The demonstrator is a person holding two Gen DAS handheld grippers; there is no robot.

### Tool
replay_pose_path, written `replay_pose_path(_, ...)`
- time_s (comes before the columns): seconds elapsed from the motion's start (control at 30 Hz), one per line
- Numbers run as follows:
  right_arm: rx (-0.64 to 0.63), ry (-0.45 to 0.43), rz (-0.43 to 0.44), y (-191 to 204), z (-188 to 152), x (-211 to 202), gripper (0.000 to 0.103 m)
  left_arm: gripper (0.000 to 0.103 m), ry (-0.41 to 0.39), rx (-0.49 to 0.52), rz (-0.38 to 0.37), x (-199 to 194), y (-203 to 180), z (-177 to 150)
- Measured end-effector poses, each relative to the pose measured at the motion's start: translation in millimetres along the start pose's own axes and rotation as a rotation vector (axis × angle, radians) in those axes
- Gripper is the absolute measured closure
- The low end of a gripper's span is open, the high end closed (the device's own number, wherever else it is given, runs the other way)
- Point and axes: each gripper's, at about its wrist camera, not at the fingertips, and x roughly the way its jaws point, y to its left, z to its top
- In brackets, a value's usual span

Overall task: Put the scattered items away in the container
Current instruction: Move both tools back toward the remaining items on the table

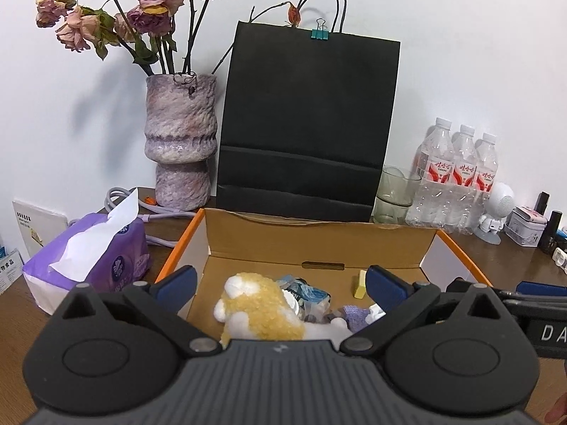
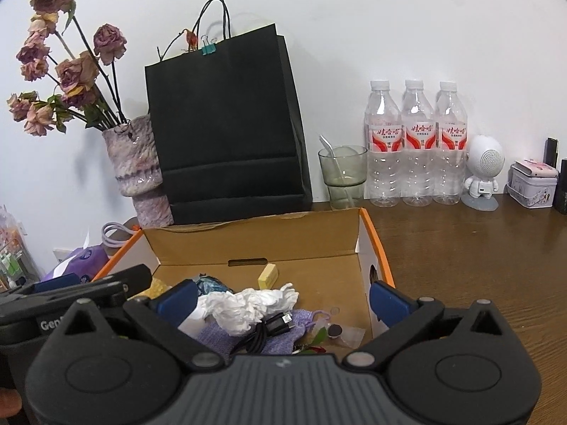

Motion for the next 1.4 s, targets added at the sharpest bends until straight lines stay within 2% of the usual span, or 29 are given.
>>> replay_pose_path(0.23, 0.001, -0.016, 0.005, 4.0, -0.6, -12.2, 0.000, 0.000, -0.032, -0.013, -0.002, -20.1, 5.7, -1.3)
replay_pose_path(0.67, -0.062, -0.040, 0.003, 25.7, -35.4, -79.7, 0.000, 0.000, -0.068, 0.028, -0.032, -96.1, 18.6, -24.9)
replay_pose_path(1.0, -0.140, 0.001, -0.020, 32.4, -79.9, -118.3, 0.000, 0.000, -0.019, 0.076, -0.088, -133.4, 21.3, -62.3)
replay_pose_path(1.4, -0.112, 0.093, -0.056, 7.0, -132.0, -132.7, 0.000, 0.000, 0.103, 0.171, -0.147, -144.9, 13.1, -108.8)
